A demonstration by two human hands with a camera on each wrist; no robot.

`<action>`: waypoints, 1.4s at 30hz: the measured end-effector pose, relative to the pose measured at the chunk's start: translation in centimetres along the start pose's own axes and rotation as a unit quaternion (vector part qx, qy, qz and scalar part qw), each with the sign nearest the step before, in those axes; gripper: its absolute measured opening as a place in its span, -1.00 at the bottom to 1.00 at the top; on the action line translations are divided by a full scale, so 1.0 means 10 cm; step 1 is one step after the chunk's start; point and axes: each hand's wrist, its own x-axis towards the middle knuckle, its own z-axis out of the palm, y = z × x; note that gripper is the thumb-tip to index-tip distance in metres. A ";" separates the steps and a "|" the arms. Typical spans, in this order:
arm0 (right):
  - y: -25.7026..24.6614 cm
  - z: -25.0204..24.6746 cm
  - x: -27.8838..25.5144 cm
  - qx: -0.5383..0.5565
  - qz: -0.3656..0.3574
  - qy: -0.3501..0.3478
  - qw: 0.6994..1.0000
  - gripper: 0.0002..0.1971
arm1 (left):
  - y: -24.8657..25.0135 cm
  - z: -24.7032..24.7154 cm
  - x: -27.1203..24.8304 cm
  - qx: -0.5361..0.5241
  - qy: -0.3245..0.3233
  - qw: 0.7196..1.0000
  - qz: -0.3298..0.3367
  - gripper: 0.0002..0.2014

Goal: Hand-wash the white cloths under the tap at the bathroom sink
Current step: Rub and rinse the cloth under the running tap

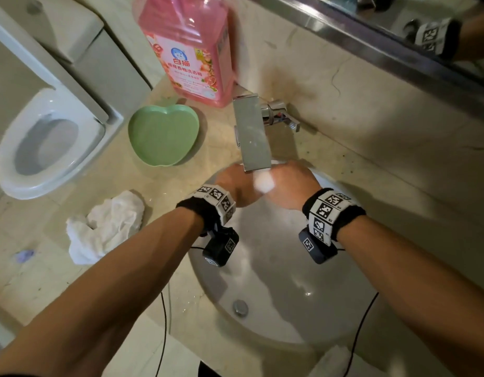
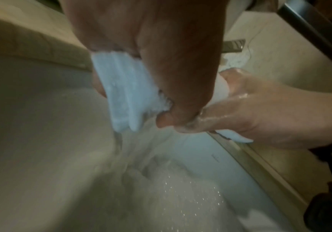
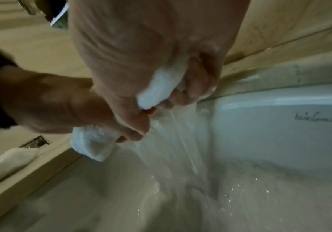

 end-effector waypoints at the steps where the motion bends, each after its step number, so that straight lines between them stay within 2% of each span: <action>1: 0.01 -0.02 0.00 0.017 0.001 0.007 1.000 -0.75 | -0.03 -0.01 0.00 -0.040 0.002 0.999 0.011 -0.52; 4: 0.03 -0.10 0.01 0.096 -0.018 -0.023 0.995 -0.57 | -0.15 -0.08 -0.09 -0.116 -0.008 0.992 0.048 -0.39; 7: 0.00 -0.19 -0.01 0.104 -0.092 -0.072 0.988 -0.50 | -0.27 -0.05 -0.17 -0.177 -0.002 0.982 0.061 -0.29; 10: -0.08 -0.20 -0.04 0.135 -0.127 -0.069 0.980 -0.44 | -0.32 -0.02 -0.26 -0.156 0.037 0.982 0.097 -0.31; 13: -0.20 -0.12 -0.06 0.153 -0.068 -0.026 0.986 -0.43 | -0.37 0.00 -0.31 -0.134 0.034 0.980 0.141 -0.40; 15: -0.22 -0.09 -0.07 0.219 -0.016 0.003 0.975 -0.31 | -0.39 0.01 -0.34 -0.164 0.033 0.977 0.131 -0.47; 17: -0.23 -0.07 -0.08 0.247 0.020 0.038 0.968 -0.22 | -0.40 0.04 -0.37 -0.198 0.066 0.970 0.124 -0.53; 22: -0.28 -0.05 -0.15 0.249 0.038 0.106 0.962 -0.24 | -0.38 0.08 -0.40 -0.248 0.141 0.954 0.087 -0.70; 25: -0.24 -0.07 -0.19 0.274 0.051 0.092 0.956 -0.33 | -0.36 0.10 -0.37 -0.255 0.179 0.948 0.071 -0.70; 27: -0.20 -0.06 -0.23 0.281 0.044 0.061 0.957 -0.45 | -0.31 0.08 -0.36 -0.259 0.163 0.950 0.063 -0.73; 29: -0.15 -0.03 -0.26 0.311 0.036 0.030 0.949 -0.51 | -0.29 0.05 -0.35 -0.276 0.118 0.951 0.069 -0.66; 32: 0.00 0.00 -0.29 0.332 0.056 0.019 0.942 -0.50 | -0.29 -0.01 -0.31 -0.387 0.060 0.917 0.078 -0.66; 34: 0.13 0.02 -0.29 0.368 0.101 0.038 0.924 -0.60 | -0.30 -0.07 -0.29 -0.429 0.064 0.898 0.072 -0.68; 37: 0.23 0.04 -0.30 0.448 0.132 0.029 0.884 -0.69 | -0.29 -0.12 -0.26 -0.397 0.075 0.912 0.074 -0.61; 40: 0.23 0.09 -0.32 0.432 0.124 0.025 0.893 -0.77 | -0.29 -0.12 -0.27 -0.279 0.073 0.954 0.085 -0.52; 42: 0.24 0.12 -0.34 0.404 0.125 0.006 0.906 -0.70 | -0.29 -0.11 -0.29 -0.200 0.070 0.974 0.076 -0.51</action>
